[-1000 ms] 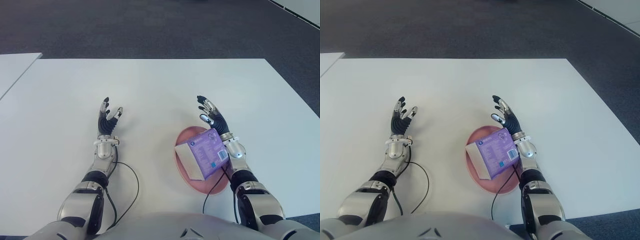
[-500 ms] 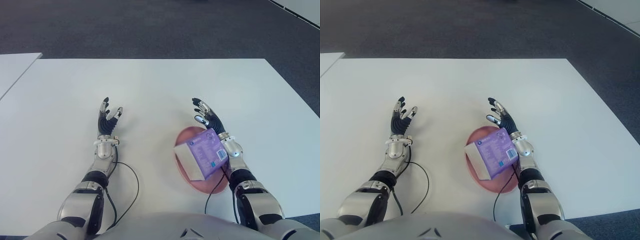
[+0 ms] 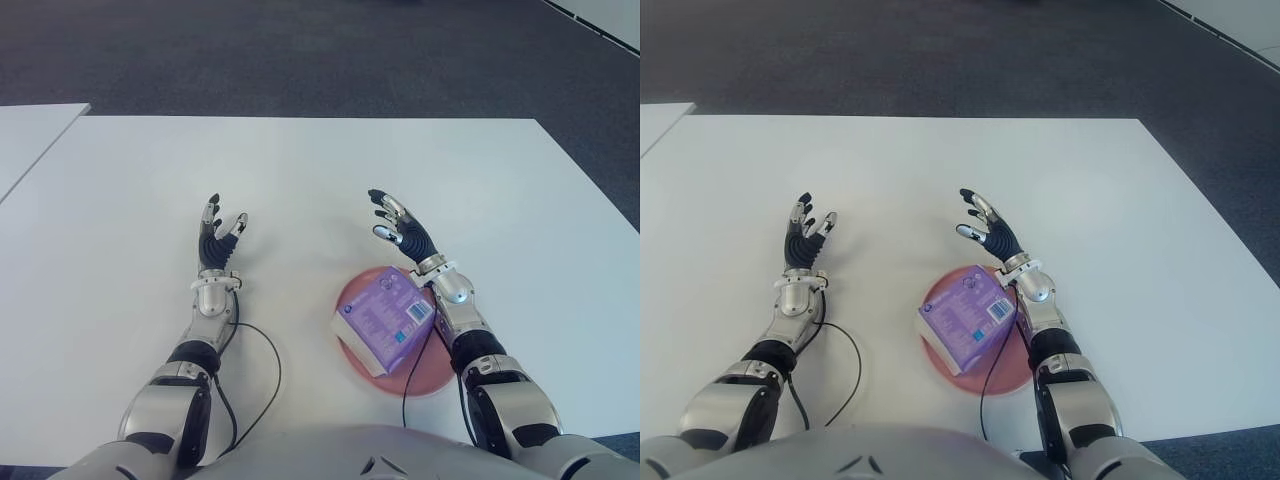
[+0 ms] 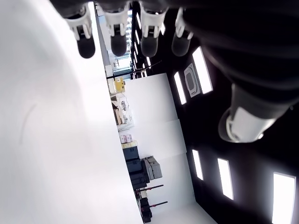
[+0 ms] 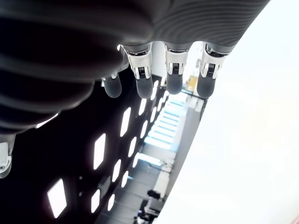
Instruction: Put the tissue paper into the plate.
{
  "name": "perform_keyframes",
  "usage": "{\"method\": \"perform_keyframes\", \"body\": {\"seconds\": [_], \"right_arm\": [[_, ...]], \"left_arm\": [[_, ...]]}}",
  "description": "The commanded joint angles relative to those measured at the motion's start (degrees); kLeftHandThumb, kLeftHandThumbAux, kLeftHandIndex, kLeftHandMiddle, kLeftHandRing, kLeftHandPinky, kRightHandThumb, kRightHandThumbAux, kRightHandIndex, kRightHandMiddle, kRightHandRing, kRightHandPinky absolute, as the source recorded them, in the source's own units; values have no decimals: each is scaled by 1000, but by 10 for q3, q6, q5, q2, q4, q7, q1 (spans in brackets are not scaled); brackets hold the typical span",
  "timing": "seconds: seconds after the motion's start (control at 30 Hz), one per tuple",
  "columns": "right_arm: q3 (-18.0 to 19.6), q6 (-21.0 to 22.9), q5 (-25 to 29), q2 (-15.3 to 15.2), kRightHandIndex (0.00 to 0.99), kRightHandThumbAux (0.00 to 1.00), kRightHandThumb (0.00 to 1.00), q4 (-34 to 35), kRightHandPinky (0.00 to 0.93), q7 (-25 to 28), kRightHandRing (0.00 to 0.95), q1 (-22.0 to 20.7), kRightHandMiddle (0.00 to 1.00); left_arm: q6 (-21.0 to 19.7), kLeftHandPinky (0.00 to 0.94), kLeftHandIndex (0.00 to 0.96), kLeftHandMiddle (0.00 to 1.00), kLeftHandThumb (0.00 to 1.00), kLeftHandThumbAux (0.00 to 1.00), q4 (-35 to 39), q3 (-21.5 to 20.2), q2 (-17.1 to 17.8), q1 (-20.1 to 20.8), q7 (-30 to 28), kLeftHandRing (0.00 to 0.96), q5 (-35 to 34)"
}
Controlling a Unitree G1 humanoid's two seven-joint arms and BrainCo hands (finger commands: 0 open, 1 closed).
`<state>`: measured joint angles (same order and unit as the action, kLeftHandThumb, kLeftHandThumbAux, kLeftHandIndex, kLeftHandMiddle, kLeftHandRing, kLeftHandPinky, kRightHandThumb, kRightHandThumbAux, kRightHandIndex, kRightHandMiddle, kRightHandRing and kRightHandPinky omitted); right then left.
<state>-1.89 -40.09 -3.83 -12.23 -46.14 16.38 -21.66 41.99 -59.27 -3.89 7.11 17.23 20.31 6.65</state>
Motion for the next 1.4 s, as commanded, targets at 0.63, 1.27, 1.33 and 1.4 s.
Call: {"method": "perform_keyframes", "body": {"seconds": [0.63,1.27,1.33,1.4], "right_arm": [[3,134,15,-3,0,405,0,191,0,-3,0,26,0],[69,126,67,-52,0,401,0,303,0,14,0,124,0],[74,125,74,-54,0,405,0,313,0,16,0,139,0],[77,122,75,-54,0,410,0,314,0,12,0,150,0]], "left_arm": [[-2,0,6,0,49,525,-58,1,-33,-44,4,0,2],[-1,0,0,0,37,521,-53,1,-31,-52,-1,0,1],[1,0,0,0,37,520,-54,0,-30,-52,-2,0,0],[3,0,0,0,37,520,-54,-1,-29,-53,-4,0,-1]]}}
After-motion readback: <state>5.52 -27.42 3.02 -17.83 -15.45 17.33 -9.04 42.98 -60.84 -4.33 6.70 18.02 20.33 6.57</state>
